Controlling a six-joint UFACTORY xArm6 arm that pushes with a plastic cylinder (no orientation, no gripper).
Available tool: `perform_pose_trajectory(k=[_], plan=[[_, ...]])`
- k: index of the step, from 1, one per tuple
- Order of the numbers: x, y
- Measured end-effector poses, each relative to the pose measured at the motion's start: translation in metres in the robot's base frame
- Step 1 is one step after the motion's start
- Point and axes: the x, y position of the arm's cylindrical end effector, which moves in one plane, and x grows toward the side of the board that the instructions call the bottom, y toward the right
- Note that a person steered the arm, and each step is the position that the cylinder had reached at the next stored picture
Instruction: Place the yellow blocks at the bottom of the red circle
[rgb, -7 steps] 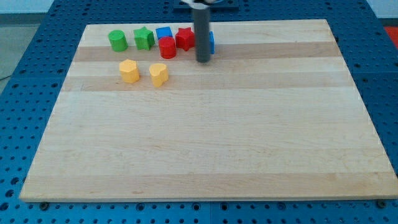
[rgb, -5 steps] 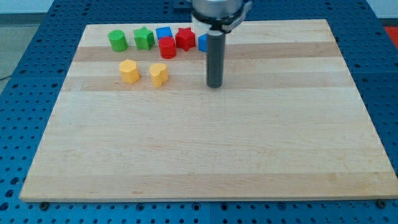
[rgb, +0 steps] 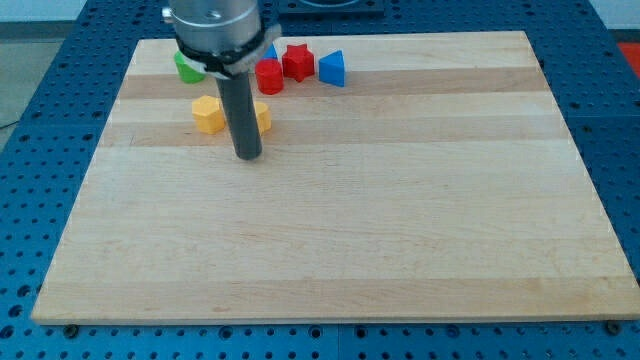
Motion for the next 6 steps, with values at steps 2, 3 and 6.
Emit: perform_pose_trajectory(k=[2, 3, 6], plan=[[-0.038, 0.002], [-0.017, -0.013], [-0.057, -0.011]])
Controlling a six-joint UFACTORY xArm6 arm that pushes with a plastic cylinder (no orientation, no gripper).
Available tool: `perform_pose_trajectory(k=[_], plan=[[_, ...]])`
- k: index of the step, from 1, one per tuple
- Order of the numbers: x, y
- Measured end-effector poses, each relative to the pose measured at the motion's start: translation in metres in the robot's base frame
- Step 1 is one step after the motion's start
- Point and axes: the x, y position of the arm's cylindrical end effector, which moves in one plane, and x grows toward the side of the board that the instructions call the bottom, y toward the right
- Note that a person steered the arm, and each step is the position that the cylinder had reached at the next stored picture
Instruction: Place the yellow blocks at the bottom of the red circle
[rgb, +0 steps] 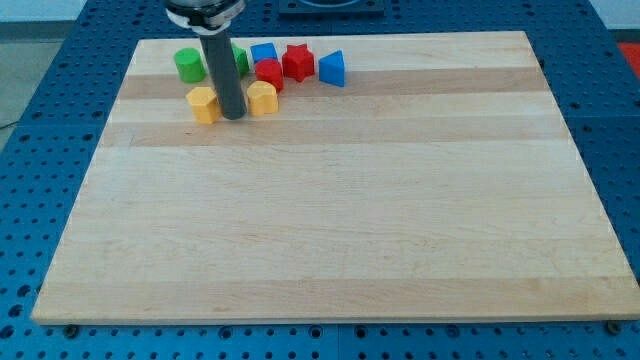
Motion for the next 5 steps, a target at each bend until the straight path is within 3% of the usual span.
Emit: perform_pose_trajectory(k=[3, 4, 5], plan=[[0.028, 0.031], [0.064, -0.003], [0.054, -0.108]])
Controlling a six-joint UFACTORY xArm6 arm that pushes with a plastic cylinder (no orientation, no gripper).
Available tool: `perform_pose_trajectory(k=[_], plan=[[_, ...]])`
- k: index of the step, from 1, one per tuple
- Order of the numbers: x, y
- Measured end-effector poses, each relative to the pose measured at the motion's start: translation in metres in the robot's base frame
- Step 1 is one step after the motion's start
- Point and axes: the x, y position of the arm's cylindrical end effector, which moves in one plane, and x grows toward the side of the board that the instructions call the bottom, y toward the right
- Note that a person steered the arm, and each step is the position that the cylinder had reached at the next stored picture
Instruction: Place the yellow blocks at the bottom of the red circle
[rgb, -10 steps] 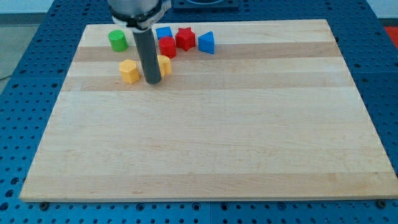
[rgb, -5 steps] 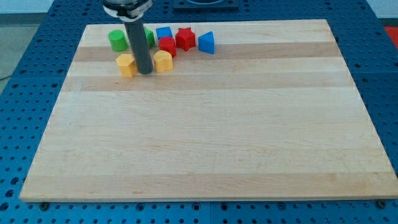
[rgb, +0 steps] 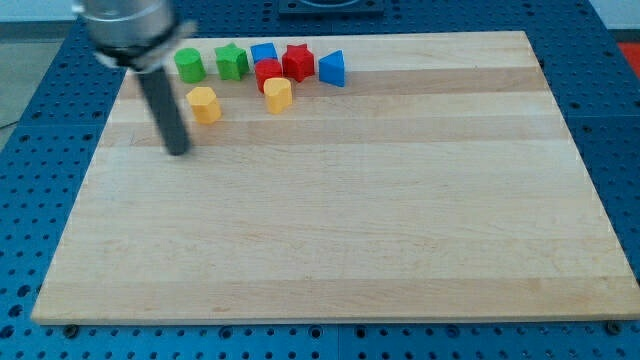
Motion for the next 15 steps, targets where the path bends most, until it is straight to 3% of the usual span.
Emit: perform_pose_trajectory(k=[1, 2, 3, 5, 7, 9, 11, 13, 15], plan=[[-0.042, -0.059], [-0.087, -0.057], [-0.095, -0.016], [-0.045, 0.084], [-0.001, 0.057], [0.030, 0.083], [-0.022, 0.105], [0.020, 0.107], [-0.019, 0.110]])
